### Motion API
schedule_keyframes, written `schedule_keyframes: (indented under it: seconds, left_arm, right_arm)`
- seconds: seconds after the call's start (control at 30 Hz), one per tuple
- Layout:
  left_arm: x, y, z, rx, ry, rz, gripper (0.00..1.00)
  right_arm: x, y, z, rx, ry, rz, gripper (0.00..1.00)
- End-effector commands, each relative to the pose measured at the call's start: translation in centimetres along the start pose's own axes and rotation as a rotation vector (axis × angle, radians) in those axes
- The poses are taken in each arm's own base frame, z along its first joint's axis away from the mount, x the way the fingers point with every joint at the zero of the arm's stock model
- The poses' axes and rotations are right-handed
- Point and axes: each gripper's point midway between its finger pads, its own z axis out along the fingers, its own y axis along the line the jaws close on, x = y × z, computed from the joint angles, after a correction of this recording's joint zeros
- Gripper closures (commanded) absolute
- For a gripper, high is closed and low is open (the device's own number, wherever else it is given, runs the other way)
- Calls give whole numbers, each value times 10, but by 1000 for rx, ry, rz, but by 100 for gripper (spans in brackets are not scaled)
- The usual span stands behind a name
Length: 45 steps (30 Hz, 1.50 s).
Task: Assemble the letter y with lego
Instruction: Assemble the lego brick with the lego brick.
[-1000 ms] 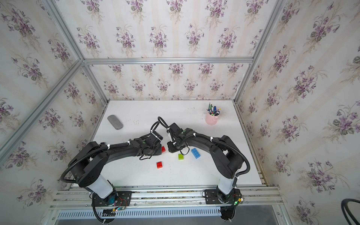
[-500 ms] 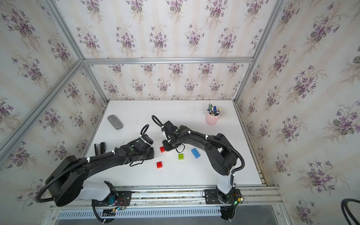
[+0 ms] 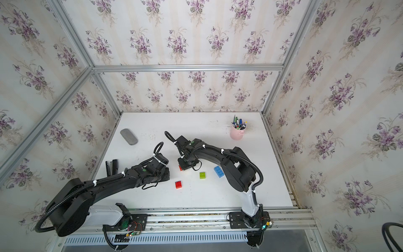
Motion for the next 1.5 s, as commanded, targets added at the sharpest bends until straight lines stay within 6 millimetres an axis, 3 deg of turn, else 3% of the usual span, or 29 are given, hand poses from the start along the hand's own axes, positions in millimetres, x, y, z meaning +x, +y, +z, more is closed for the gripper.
schedule_keyframes:
  seconds: [0.0,0.53,0.83,1.23,1.47]
  left_arm:
    - [-1,3,0,-12,-10,-16,70]
    - [2,9,-2,-17,-19,-26,69]
    - [2,11,-2,-20,-21,-31,69]
    - [4,14,-3,-17,-30,-42,69]
    - [6,19,-5,-16,-45,-59,69]
  right_arm:
    - [5,-3,1,29,31,30,75]
    - [4,-2,10,53,58,69,75]
    - [17,-21,20,151,124,107,77]
    - [8,-27,17,165,150,107,78]
    - [15,-34,24,181,226,78,81]
